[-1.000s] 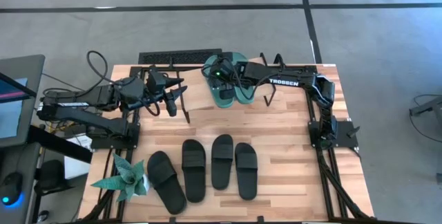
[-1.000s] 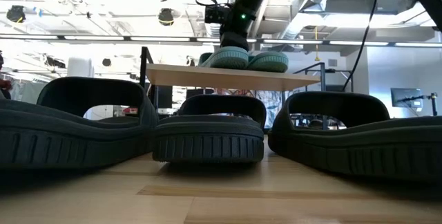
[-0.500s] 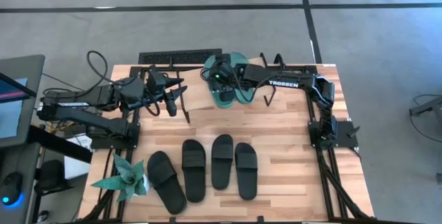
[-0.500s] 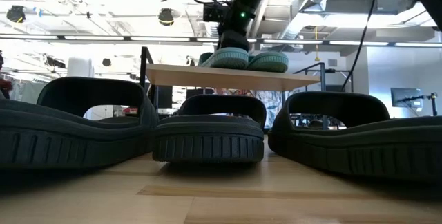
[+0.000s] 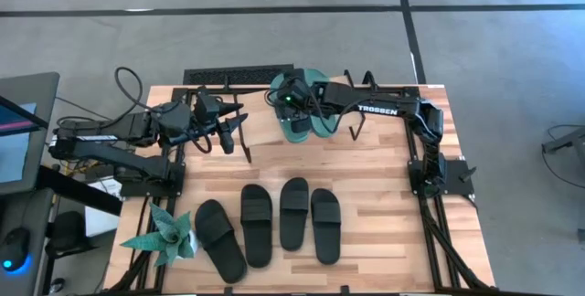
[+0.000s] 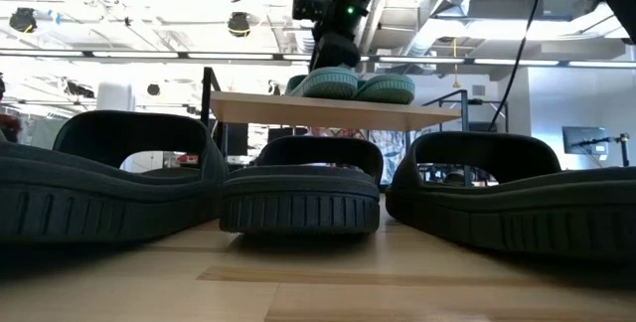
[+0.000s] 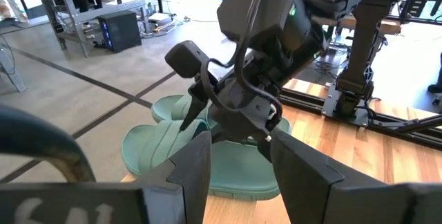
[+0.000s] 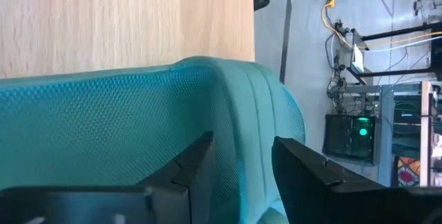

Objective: Pick and place slides into the shelf
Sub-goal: Put the black slide under the shelf

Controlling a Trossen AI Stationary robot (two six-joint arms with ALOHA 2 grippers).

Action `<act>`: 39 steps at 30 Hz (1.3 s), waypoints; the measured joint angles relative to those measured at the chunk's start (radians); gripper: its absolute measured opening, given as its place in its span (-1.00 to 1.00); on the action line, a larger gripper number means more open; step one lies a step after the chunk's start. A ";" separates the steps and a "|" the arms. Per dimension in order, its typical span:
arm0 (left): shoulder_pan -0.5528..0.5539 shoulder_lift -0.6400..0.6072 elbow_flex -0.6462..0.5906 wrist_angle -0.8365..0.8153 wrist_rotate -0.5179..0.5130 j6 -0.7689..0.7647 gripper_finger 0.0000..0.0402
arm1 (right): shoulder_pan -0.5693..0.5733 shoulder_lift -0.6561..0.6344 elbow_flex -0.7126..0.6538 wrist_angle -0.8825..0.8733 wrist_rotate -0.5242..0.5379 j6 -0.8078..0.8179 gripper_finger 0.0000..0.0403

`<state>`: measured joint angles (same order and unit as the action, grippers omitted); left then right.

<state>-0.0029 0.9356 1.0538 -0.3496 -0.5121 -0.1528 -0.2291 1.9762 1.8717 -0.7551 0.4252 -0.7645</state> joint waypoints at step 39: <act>0.000 0.000 0.000 -0.019 0.035 -0.027 -0.31 | 0.276 -0.132 0.428 -0.816 -0.162 0.481 -0.37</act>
<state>-0.0032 0.9352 1.0538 -0.3687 -0.4769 -0.1802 0.0470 1.8439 2.2997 -1.5713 0.2628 -0.2834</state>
